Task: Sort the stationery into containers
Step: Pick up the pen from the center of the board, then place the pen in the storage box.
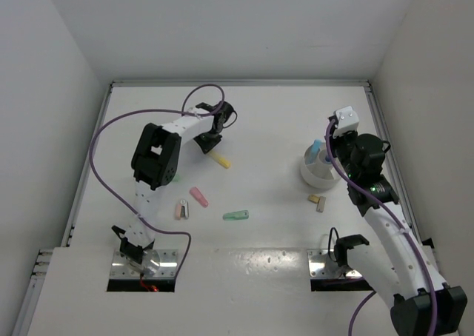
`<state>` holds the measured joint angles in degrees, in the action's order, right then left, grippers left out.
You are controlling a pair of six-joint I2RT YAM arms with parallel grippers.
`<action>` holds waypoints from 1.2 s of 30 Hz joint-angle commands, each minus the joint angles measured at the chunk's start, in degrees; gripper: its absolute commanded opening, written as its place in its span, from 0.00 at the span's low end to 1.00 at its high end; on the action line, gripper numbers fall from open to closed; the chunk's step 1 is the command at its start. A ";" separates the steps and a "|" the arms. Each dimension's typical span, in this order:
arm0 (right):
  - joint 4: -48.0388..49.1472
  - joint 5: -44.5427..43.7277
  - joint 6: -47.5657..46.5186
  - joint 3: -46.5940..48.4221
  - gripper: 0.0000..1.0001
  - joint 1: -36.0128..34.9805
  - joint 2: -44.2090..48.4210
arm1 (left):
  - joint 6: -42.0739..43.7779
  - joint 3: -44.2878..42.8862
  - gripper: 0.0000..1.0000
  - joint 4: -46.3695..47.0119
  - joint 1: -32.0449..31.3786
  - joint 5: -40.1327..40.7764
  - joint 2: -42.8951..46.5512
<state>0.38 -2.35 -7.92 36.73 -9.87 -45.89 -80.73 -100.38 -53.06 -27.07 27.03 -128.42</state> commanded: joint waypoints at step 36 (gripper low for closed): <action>2.96 2.17 -2.01 -1.13 0.00 0.20 -3.95 | 31.07 7.22 0.00 101.30 -13.27 -50.76 3.63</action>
<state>1.21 -1.50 -9.30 35.97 -9.87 -49.93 -45.76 -88.58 35.51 -39.40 -18.04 -122.76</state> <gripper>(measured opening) 0.002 0.317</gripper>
